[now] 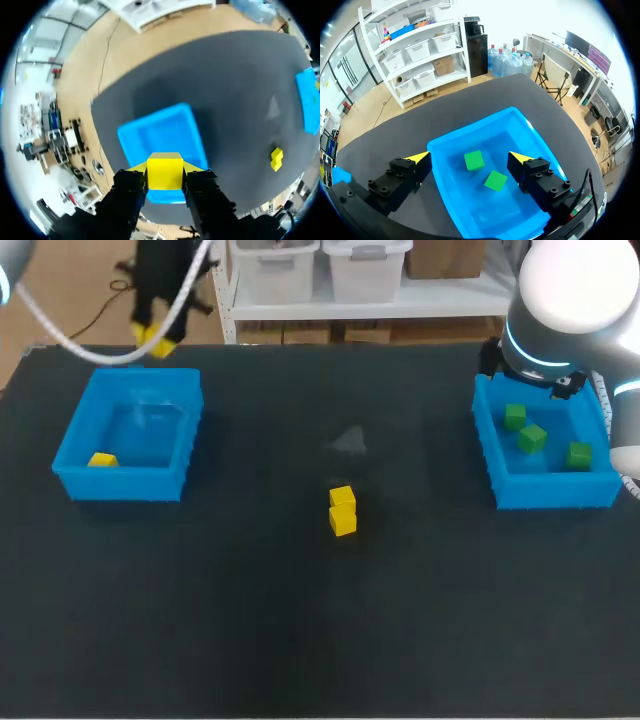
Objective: Put the green cubes in the right bin and the yellow cubes in the left bin.
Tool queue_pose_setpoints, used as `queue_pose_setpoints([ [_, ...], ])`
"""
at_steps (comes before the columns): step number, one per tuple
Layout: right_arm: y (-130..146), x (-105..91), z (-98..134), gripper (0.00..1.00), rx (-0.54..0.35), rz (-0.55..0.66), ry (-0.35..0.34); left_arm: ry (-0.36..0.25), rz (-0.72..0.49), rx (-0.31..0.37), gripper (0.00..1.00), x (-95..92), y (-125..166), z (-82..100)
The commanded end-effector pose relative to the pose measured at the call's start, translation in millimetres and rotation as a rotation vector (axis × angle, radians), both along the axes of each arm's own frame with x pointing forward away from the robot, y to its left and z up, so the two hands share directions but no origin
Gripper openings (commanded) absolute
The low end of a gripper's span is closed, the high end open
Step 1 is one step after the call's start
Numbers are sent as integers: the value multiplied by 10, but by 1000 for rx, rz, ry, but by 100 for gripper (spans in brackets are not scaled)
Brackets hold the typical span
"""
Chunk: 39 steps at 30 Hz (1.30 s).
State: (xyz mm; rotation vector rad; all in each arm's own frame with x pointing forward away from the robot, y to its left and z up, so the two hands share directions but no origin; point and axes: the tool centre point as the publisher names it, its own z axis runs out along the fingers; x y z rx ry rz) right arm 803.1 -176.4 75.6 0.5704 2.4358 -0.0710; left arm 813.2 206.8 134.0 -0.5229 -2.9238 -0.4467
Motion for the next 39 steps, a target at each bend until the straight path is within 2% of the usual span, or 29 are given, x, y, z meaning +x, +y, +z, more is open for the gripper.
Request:
queue_pose_setpoints([
  [1, -2, -9, -6, 100, -1, -1, -4, -347, -76, -165, 0, -778, 397, -132],
  [6, -2, -9, -6, 100, -1, -1, -4, -312, -63, -194, 0, -875, 427, -288],
  [7, -2, -9, -6, 100, -1, -1, -4, -308, -64, -201, 12, -874, 413, -293],
  [8, -2, -9, -6, 100, -1, -1, -4, -311, -72, -217, 99, -859, 387, -284],
  [12, -2, -9, -6, 100, -1, -1, -4, -328, -103, -218, 100, -773, 293, -130],
  [15, -2, -9, -6, 100, -1, -1, -4, -350, -160, -236, 100, -678, 89, 108],
  [19, -2, -9, -6, 100, -1, -1, -4, -392, -322, -338, 100, -564, -452, 452],
  [22, -2, -9, -6, 100, -1, -1, -4, -367, -461, -388, 100, -528, -877, 538],
  [27, -2, -9, -6, 100, -1, -1, -4, -264, -686, -486, 100, -620, -1577, 486],
  [30, -2, -9, -6, 100, -1, -1, -4, -177, -788, -528, 100, -730, -1860, 383],
  [32, -2, -9, -6, 100, -1, -1, -4, -119, -845, -534, 100, -795, -1971, 313],
  [39, -2, -9, -6, 100, -1, -1, -4, 4, -938, -565, 100, -1048, -2247, 150],
])
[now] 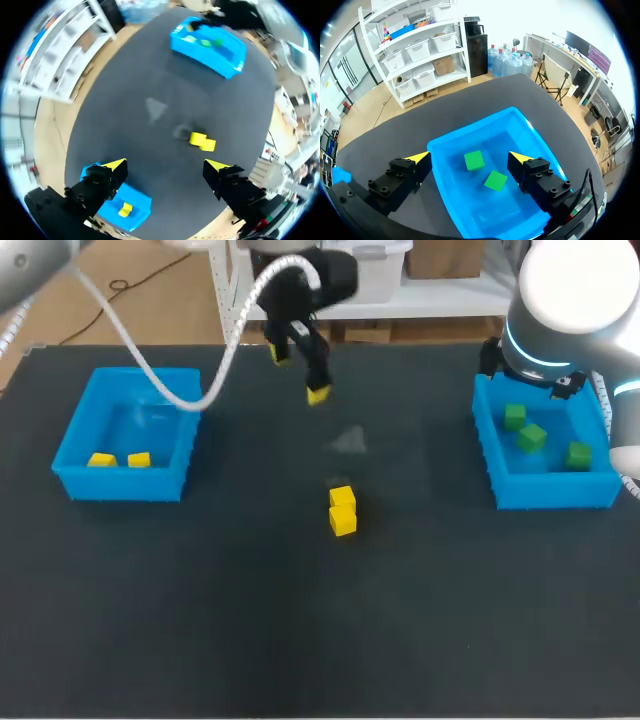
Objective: Put the green cubes in the right bin and the yellow cubes in the left bin.
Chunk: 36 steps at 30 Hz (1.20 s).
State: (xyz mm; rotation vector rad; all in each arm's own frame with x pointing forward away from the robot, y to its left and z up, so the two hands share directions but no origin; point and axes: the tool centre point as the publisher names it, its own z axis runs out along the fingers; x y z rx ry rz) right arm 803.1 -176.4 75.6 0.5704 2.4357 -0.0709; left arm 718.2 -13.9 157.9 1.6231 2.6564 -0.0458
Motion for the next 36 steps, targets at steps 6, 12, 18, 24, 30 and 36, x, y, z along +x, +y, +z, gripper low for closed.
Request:
queue_pose_setpoints([
  [6, -2, -8, -6, 100, -1, -1, -4, 64, -225, -186, 100, -231, -228, -169],
  [12, -2, -8, -6, 100, -1, -1, -4, 36, -258, -208, 100, -281, -348, -179],
  [18, -2, -8, -6, 100, -1, -1, -4, 0, -385, -173, 100, -274, -331, -228],
  [24, -2, -8, -6, 100, -1, -1, -4, 59, -363, -90, 100, -269, -434, -233],
  [30, -2, -8, -6, 100, -1, -1, -4, 132, -285, -104, 100, -421, -579, -154],
  [36, -2, -8, -6, 100, -1, -1, -4, 212, -200, -121, 100, -584, -680, -114],
])
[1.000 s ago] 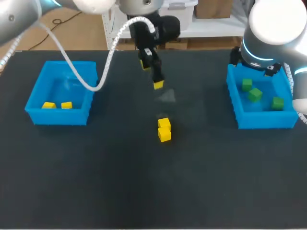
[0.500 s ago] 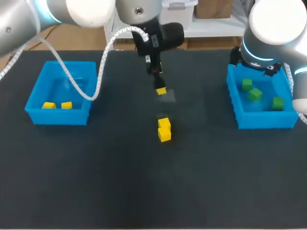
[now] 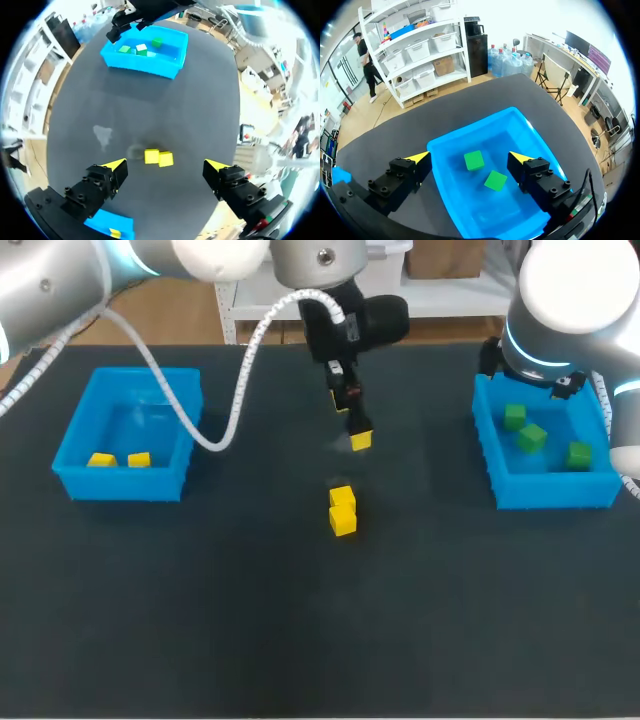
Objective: Put the green cubes in the right bin and the yellow cubes in the left bin.
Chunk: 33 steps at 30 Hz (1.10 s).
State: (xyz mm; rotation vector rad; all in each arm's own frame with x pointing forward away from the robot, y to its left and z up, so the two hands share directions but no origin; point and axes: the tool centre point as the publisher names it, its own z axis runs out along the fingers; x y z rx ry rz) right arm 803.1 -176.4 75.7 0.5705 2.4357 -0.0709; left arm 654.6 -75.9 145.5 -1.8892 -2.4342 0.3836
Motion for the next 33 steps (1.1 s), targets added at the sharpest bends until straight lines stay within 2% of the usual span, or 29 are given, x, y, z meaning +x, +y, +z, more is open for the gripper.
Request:
queue_pose_setpoints([
  [1, -2, -8, -7, 100, -1, -1, -4, 46, 21, 45, 100, 30, -69, 16],
  [3, -2, -8, -7, 100, -1, -1, -4, 69, 59, 55, 100, 5, -72, 22],
  [8, -2, -8, -7, 100, -1, -1, -4, 81, 50, 82, 100, -96, -134, 4],
  [13, -2, -8, -7, 100, -1, -1, -4, 127, 86, 62, 100, -91, -150, -14],
  [26, -2, -8, -7, 100, -1, -1, -4, 127, 86, 62, 100, -91, -150, -14],
  [31, -2, -8, -7, 100, -1, -1, -4, 115, 110, 99, 100, -89, -84, 51],
  [33, -2, -8, -7, 100, -1, -1, -4, 140, 108, 109, 100, -131, -90, 2],
])
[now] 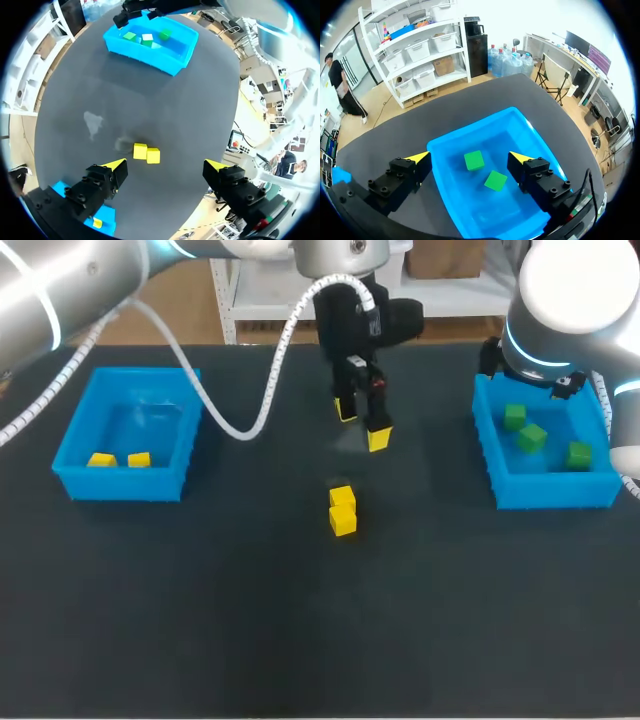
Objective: Put the green cubes in the right bin and the yellow cubes in the left bin.
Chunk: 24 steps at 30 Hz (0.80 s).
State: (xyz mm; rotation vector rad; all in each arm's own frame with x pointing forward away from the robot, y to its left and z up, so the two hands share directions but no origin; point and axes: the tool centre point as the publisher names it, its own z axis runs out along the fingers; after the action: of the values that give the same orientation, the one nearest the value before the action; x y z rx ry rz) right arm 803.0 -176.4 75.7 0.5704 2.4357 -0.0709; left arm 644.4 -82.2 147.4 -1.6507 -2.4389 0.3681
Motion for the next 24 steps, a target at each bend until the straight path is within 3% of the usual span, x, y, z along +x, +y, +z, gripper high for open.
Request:
queue_pose_setpoints([
  [1, -1, -8, -7, 100, -1, -1, -4, 26, -4, 13, 100, -47, -34, -46],
  [10, -1, -8, -7, 100, -1, -1, -4, 76, -2, 32, 100, -213, -68, -275],
  [24, -1, -8, -7, 100, -1, -1, -4, 66, 66, 181, 100, -264, 62, -661],
])
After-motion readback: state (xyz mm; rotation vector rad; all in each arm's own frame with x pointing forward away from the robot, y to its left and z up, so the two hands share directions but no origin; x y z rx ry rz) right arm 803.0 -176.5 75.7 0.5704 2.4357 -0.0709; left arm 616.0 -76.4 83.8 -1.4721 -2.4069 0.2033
